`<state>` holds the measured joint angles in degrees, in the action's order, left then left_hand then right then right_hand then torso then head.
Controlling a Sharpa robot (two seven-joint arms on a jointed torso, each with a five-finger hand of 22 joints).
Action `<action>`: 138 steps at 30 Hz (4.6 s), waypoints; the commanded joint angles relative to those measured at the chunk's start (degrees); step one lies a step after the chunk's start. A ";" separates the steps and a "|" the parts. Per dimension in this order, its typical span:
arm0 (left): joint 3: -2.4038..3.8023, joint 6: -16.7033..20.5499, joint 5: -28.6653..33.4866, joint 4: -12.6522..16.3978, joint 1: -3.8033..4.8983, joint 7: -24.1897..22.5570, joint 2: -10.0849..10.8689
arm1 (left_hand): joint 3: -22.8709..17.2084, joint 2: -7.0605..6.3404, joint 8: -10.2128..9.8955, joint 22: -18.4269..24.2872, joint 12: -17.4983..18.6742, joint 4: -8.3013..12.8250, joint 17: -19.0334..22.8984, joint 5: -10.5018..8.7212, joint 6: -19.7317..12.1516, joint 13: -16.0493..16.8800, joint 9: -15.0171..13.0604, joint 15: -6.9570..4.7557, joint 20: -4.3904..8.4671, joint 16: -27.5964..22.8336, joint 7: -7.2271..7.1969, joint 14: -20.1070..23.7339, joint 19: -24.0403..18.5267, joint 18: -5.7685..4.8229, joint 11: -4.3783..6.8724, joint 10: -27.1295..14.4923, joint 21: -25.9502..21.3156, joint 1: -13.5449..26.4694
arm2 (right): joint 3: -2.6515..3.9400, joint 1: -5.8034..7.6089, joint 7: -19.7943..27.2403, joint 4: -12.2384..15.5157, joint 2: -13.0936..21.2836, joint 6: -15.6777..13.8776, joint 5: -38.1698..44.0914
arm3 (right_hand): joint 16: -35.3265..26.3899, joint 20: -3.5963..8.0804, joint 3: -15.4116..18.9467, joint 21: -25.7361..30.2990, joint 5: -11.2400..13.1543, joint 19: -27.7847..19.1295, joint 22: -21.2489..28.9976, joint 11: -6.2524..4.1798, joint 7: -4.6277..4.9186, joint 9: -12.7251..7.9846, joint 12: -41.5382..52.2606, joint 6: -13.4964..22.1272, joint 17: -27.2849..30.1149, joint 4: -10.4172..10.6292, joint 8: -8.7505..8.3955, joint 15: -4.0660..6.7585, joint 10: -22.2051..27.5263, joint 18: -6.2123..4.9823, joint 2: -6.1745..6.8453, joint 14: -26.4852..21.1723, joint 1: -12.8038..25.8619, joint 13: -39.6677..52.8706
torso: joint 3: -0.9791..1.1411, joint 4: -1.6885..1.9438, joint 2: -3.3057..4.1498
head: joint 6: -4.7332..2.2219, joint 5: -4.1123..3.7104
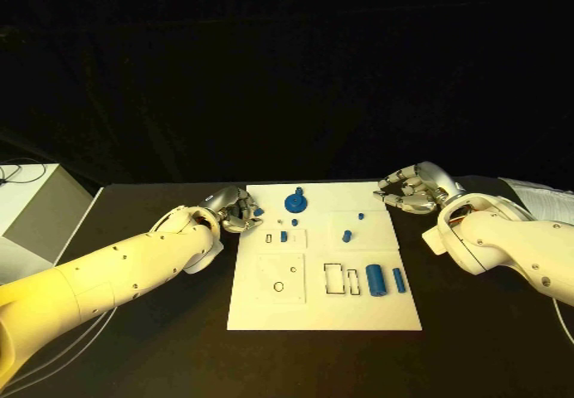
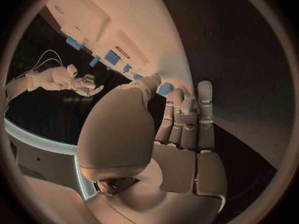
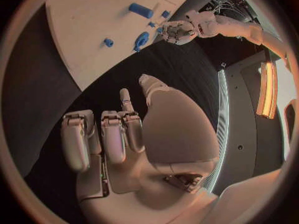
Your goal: Assemble the parts on the task board
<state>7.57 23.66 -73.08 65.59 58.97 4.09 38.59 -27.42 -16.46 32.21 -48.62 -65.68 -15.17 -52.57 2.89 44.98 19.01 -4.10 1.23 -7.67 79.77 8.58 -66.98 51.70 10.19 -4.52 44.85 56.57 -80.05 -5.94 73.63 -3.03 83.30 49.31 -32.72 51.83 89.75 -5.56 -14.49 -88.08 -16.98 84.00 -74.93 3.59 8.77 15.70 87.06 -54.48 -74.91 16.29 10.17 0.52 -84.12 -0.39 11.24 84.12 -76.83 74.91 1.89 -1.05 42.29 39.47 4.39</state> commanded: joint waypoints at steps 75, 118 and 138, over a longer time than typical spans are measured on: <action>3.65 -10.02 16.90 1.64 0.26 0.83 0.88 | -33.23 6.39 10.19 -12.67 -4.63 18.79 -18.76 3.83 8.17 5.88 -21.89 -3.55 3.30 7.07 -4.03 -12.69 6.32 -1.42 4.14 4.83 12.10 20.06 | 0.01 -0.01 3.22 -0.12 -0.13 -1.30 -1.04 | -6.19 0.16 -2.09 16.81 -0.28 -2.17 -3.84 0.09 -0.16 0.13 -10.24 0.88 -2.83 -0.09 0.80 0.10 2.98 -3.84 0.62 2.24 0.26 6.21 | 0.05 -0.01 -0.10 | -0.63 0.25; 3.92 -15.44 12.70 8.61 1.24 -7.29 8.45 | -11.67 2.49 -3.23 -2.69 10.27 16.39 5.84 1.38 3.45 -2.47 -19.38 -0.12 0.34 -1.13 -0.48 3.43 -1.73 0.31 0.23 1.89 0.06 3.23 | -0.11 -0.01 12.46 -0.06 0.81 -0.16 -6.89 | -73.21 -3.30 -15.42 81.17 0.07 -18.31 45.35 2.82 1.87 1.15 -72.76 2.47 38.83 -4.58 5.47 -3.34 19.52 -9.99 3.78 -14.28 -0.17 -58.04 | -0.19 0.35 -0.35 | -0.25 1.25; 3.85 -7.14 -6.75 20.73 -6.80 -18.31 21.18 | -3.95 -0.03 -5.95 1.29 16.84 14.96 20.15 1.15 4.50 -6.43 -16.55 1.36 -1.15 -11.61 -1.11 13.71 -4.12 0.23 -1.24 2.14 -6.92 1.98 | -0.41 -1.42 15.63 -2.21 1.75 1.45 -3.66 | -81.29 -4.50 -16.41 84.43 1.01 -19.52 51.40 3.62 2.44 0.26 -79.83 1.41 45.35 -7.31 3.21 -4.59 16.72 -9.95 3.49 -15.17 -0.61 -67.44 | -0.95 1.29 -2.08 | 2.82 2.92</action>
<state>11.41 13.33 -73.90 85.90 52.51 -10.89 59.57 -31.41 -16.09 26.47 -47.36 -49.20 -0.24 -32.47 4.01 49.37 12.63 -20.67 2.27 -8.62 68.44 7.67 -53.21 47.51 9.79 -5.45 47.02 49.80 -78.02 -6.34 72.33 10.80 81.26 51.11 -32.26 46.60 8.64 -9.96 -30.92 -3.85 -16.09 64.64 -23.55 7.11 11.02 16.01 7.40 -52.85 -29.58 9.32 13.60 -3.67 -67.20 -10.19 14.72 68.85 -77.29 7.50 1.13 0.09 40.53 41.86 7.11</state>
